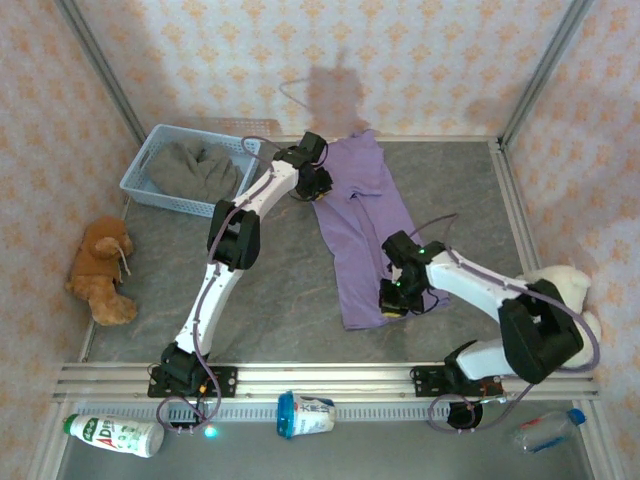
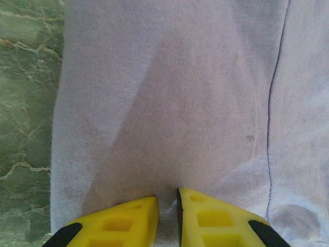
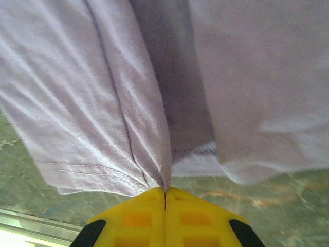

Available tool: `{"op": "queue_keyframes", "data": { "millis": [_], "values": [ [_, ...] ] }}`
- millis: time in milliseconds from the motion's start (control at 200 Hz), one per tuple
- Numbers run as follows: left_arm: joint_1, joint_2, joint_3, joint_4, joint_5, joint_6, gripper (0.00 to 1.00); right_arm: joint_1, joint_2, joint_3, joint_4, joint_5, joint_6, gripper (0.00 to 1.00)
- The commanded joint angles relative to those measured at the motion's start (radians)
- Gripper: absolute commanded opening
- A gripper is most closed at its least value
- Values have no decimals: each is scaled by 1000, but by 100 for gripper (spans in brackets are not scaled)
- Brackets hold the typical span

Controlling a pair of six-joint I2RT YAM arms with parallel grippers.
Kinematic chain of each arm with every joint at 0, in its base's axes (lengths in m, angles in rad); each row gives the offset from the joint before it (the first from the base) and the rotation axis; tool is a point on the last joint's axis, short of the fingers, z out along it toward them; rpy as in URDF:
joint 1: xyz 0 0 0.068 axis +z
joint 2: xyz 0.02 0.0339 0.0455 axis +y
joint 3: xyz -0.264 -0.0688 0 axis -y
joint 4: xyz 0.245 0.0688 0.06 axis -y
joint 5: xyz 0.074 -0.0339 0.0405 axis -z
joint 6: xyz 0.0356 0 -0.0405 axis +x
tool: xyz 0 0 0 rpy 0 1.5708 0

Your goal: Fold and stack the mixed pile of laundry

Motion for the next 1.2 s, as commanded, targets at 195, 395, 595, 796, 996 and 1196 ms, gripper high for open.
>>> {"op": "queue_keyframes", "data": {
  "millis": [195, 395, 595, 796, 996, 1196],
  "values": [
    [20, 33, -32, -123, -68, 21, 21, -57, 102, 34, -117, 161, 20, 0],
    [27, 30, -23, -135, -75, 36, 21, -51, 84, 49, -83, 100, -3, 36],
    [33, 61, 30, -134, -54, 34, 21, -1, 71, 164, -124, 154, -53, 46],
    [36, 75, 53, -110, -42, 29, 22, 129, 247, 232, 50, 108, -40, 38],
    [44, 88, 58, -83, -31, 21, 22, 209, 400, 229, 160, 87, -41, 33],
    [58, 128, 107, -80, -13, 6, 22, 318, 421, 189, 201, 11, -28, 28]
  ]
}}
